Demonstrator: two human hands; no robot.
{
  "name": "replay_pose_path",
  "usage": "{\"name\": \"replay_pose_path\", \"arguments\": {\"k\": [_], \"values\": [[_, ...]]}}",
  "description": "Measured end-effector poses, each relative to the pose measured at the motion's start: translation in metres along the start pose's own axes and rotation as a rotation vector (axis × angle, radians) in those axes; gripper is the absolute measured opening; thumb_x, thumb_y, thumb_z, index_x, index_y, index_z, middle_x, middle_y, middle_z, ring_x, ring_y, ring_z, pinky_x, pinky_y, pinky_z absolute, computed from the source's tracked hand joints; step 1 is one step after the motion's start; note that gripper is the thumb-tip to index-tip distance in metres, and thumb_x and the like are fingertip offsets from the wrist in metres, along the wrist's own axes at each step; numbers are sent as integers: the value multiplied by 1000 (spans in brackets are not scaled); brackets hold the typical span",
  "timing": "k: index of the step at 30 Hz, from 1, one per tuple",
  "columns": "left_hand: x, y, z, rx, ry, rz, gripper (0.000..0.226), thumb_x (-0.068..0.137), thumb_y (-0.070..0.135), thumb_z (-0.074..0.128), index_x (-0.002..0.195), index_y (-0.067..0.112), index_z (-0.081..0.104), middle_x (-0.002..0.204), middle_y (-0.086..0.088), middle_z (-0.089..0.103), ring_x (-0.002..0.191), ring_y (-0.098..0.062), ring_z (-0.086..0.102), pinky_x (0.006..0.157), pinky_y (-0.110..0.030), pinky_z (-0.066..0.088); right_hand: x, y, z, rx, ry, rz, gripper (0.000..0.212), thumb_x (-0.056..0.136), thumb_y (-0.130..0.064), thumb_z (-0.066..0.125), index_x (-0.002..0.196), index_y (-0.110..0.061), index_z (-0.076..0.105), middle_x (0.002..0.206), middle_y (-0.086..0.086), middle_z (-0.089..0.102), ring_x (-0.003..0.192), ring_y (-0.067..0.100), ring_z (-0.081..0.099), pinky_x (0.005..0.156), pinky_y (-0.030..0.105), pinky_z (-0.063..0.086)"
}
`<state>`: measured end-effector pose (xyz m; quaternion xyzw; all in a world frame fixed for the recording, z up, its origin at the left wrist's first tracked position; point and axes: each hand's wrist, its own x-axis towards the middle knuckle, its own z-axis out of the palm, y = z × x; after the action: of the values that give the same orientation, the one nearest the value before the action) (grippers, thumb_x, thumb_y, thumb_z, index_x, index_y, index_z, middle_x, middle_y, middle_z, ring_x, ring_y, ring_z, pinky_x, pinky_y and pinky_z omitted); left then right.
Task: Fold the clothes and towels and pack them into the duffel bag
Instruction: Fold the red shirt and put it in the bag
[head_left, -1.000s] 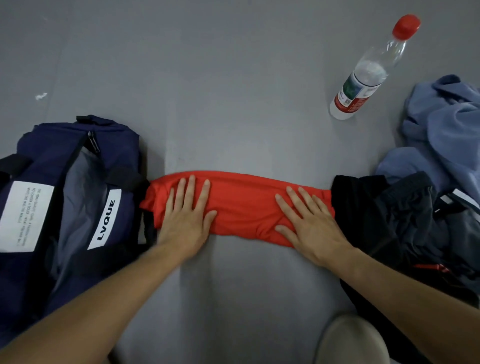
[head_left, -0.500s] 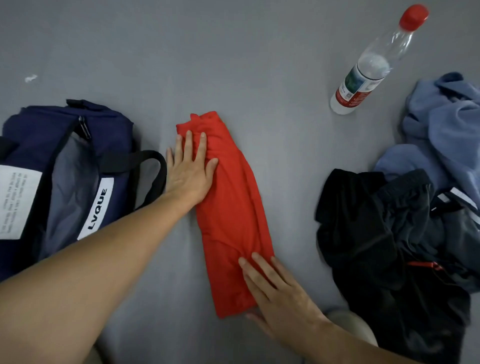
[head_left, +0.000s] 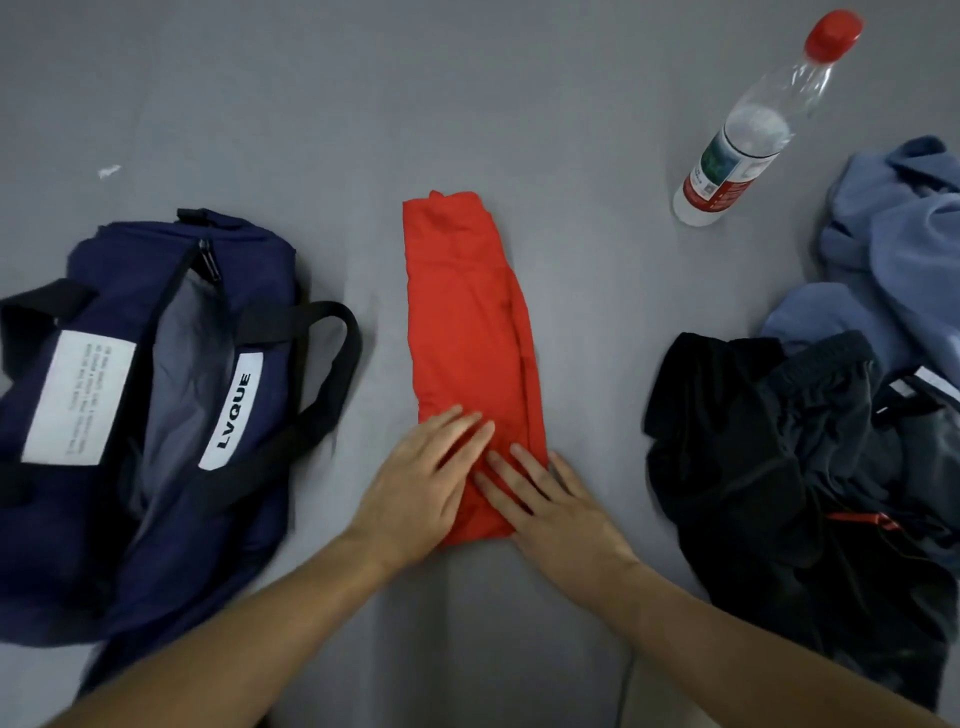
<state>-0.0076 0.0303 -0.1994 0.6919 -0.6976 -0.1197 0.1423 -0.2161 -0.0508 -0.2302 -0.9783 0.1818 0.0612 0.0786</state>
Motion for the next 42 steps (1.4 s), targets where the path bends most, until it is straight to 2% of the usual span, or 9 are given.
{"name": "replay_pose_path", "arguments": {"k": [8, 14, 19, 23, 26, 28, 32, 35, 42], "values": [[-35, -13, 12, 88, -320, -11, 86, 98, 70, 38, 161, 24, 2, 169, 2, -1, 155, -17, -5, 125, -41, 6, 12, 23, -8, 30, 200, -63, 45, 92, -30, 51, 134, -20, 62, 147, 4, 54, 131, 31, 54, 106, 49, 46], [-25, -11, 10, 67, -150, -39, 72, 93, 60, 54, 154, 26, 37, 161, 3, 33, 148, -17, 30, 120, -39, 25, 36, 23, -29, 249, 246, 45, 31, 85, -33, 53, 104, -20, 73, 116, -4, 70, 102, 23, 63, 88, 40, 53], [4, -7, -11, -229, 60, -163, 29, 95, 40, 65, 122, 26, 63, 105, 13, 69, 89, -10, 65, 85, -25, 46, 53, 18, -49, 681, 101, 498, 30, 86, -44, 47, 72, -18, 50, 71, 7, 60, 71, 31, 55, 69, 38, 42], [27, -8, -22, -358, -11, -422, 41, 92, 59, 57, 123, 32, 54, 89, 10, 73, 78, -13, 67, 75, -29, 52, 53, 24, -63, 724, 102, 591, 29, 97, -41, 57, 118, -22, 59, 107, 5, 70, 101, 26, 62, 86, 34, 47], [38, -12, -20, -319, -33, -540, 43, 91, 64, 51, 118, 31, 54, 85, 5, 73, 81, -22, 69, 75, -35, 53, 51, 30, -66, 461, 343, 313, 48, 99, -36, 54, 144, -20, 49, 146, 4, 50, 136, 24, 45, 113, 41, 38], [44, -10, -16, -249, -10, -539, 40, 91, 64, 51, 112, 31, 57, 85, 6, 71, 80, -20, 68, 74, -35, 53, 50, 34, -54, 224, 238, 99, 59, 100, -44, 47, 153, -19, 38, 162, 6, 31, 151, 27, 24, 121, 46, 24], [46, -6, -13, -217, 98, -555, 38, 93, 53, 60, 124, 33, 54, 114, 6, 63, 103, -16, 61, 90, -37, 52, 52, 42, -29, 114, -104, 83, 85, 95, -66, 37, 161, -24, 5, 168, 0, 6, 155, 27, 2, 121, 57, 17], [41, -4, -8, 30, 209, -181, 50, 99, 25, 61, 147, 21, 48, 148, -3, 49, 138, -25, 45, 111, -44, 39, 60, 46, -29, 117, -113, 98, 86, 90, -69, 38, 159, -23, 12, 167, 1, 16, 154, 29, 10, 119, 61, 21], [15, -33, 4, 102, -214, -86, 77, 104, 56, 35, 161, 22, -3, 169, 0, -4, 155, -15, -7, 126, -45, 12, 66, 46, -28, 114, -101, 122, 85, 91, -73, 25, 160, -26, 8, 167, -4, 13, 154, 27, 10, 119, 60, 20]]}}
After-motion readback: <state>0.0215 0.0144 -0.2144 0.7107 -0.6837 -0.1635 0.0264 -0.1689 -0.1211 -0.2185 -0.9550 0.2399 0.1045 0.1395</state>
